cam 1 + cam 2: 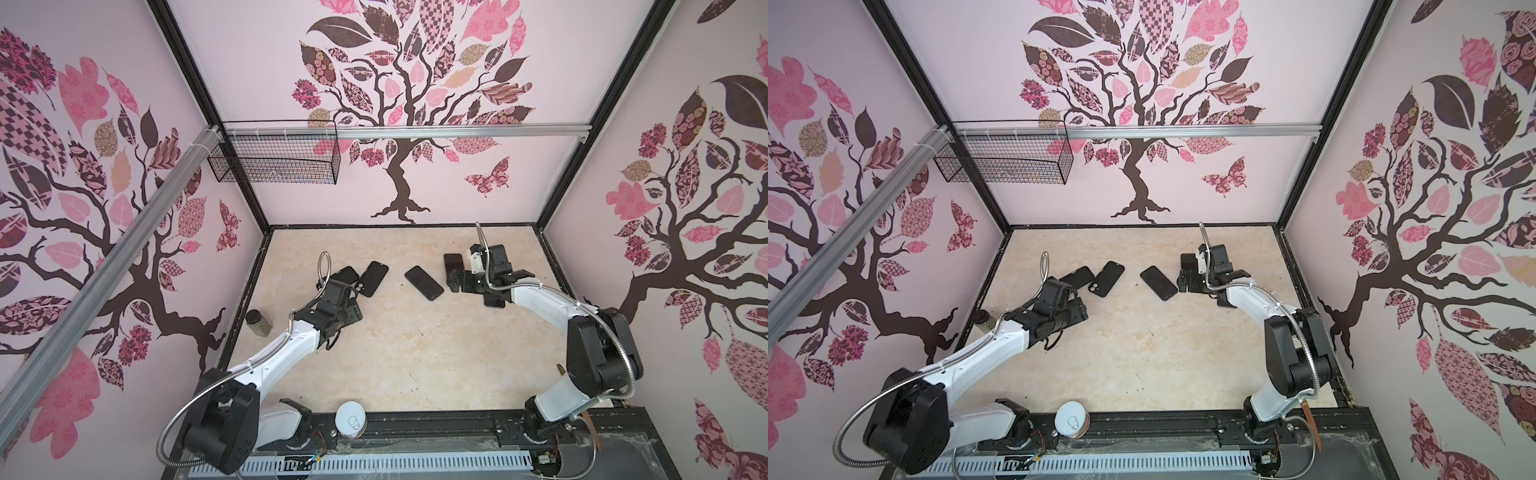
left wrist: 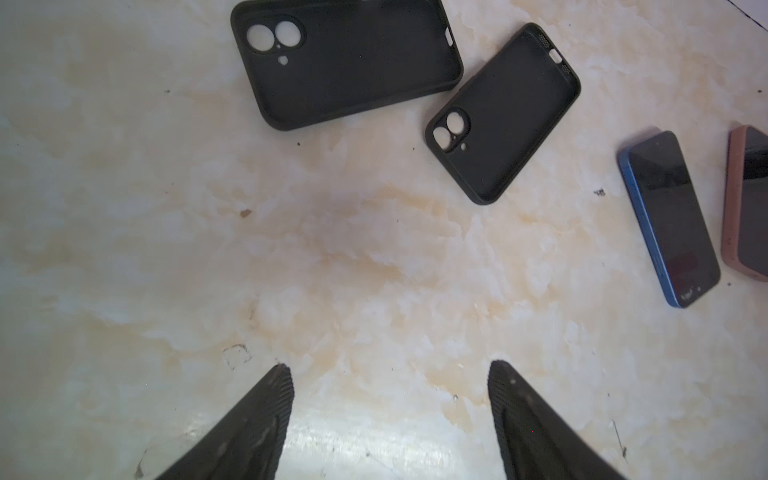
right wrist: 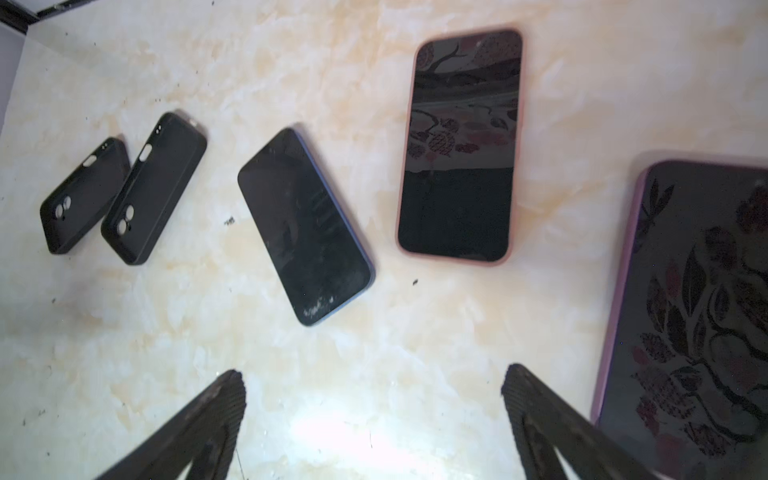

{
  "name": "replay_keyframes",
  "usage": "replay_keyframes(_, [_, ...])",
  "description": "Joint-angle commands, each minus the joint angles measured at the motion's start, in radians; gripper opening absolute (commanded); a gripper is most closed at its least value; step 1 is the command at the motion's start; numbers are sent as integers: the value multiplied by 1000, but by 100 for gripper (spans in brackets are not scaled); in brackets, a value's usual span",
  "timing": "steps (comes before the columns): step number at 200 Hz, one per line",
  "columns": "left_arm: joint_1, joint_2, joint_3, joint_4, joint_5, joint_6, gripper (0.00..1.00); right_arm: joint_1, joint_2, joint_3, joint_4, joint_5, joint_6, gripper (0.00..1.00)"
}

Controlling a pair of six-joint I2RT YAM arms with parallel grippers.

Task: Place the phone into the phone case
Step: 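Grasp the black phone case edge with the left gripper while right moves over phones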

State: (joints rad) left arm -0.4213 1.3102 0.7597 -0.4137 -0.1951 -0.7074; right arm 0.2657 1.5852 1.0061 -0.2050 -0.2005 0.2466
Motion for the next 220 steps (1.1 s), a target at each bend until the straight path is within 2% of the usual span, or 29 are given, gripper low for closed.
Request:
replay_keyframes(1, [10, 116, 105, 52, -81, 14, 77, 21, -75, -64, 38, -21, 3, 100])
replay_keyframes(33, [12, 297, 263, -6, -95, 1, 76, 33, -147, -149, 52, -26, 27, 99])
replay_keyframes(80, [12, 459, 396, -7, -122, -15, 75, 68, -232, -209, 39, -20, 46, 99])
replay_keyframes(117, [12, 587, 520, -114, -171, -65, 71, 91, -275, -219, 20, -14, 43, 100])
replay_keyframes(173, [11, 654, 565, -131, -186, -70, 64, 92, -309, -228, -5, -9, 27, 100])
replay_keyframes(220, [3, 691, 587, -159, -222, -48, 51, 93, -329, -217, -18, -3, 37, 100])
